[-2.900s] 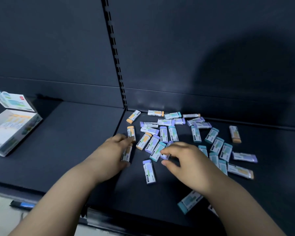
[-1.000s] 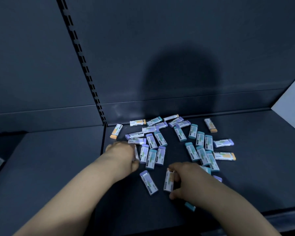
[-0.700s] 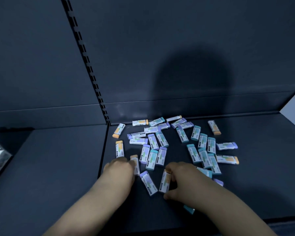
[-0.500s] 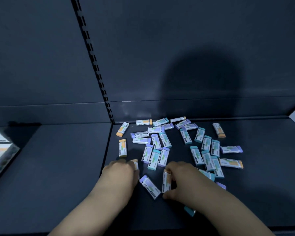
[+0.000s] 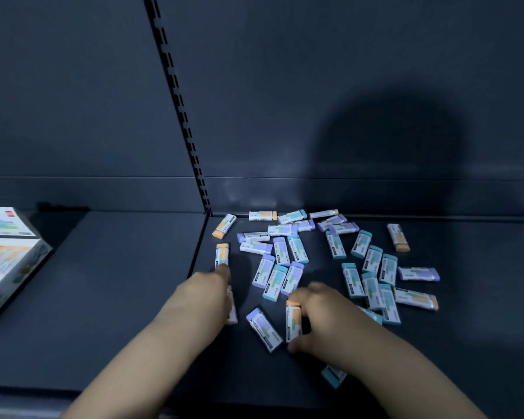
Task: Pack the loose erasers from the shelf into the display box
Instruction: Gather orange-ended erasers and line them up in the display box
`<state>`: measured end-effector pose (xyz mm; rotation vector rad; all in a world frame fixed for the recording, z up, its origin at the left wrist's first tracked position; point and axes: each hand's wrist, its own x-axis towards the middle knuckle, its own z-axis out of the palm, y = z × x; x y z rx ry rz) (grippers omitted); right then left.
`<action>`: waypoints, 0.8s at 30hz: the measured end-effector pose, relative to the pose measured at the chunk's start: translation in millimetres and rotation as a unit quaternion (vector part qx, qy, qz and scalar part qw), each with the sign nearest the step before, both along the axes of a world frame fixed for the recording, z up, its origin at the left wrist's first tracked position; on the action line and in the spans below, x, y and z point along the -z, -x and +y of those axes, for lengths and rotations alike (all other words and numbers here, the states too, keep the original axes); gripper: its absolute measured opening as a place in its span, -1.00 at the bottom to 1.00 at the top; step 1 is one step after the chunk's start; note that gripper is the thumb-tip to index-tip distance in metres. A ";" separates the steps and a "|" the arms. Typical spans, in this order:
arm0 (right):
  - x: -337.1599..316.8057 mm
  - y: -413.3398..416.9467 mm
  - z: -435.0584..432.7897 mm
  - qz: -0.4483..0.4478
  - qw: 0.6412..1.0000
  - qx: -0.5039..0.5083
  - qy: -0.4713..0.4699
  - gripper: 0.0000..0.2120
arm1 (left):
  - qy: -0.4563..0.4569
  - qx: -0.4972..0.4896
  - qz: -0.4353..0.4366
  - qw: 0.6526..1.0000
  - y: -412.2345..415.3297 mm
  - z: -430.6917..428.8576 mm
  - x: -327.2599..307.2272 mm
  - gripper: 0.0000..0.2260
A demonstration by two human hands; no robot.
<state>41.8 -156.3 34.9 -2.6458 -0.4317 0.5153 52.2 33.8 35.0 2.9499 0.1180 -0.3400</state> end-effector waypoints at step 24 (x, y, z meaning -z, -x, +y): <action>-8.2 -6.1 4.1 -0.122 0.987 -0.055 -0.090 -0.51 | 0.066 0.145 -0.129 0.979 28.6 6.3 -0.2 -0.53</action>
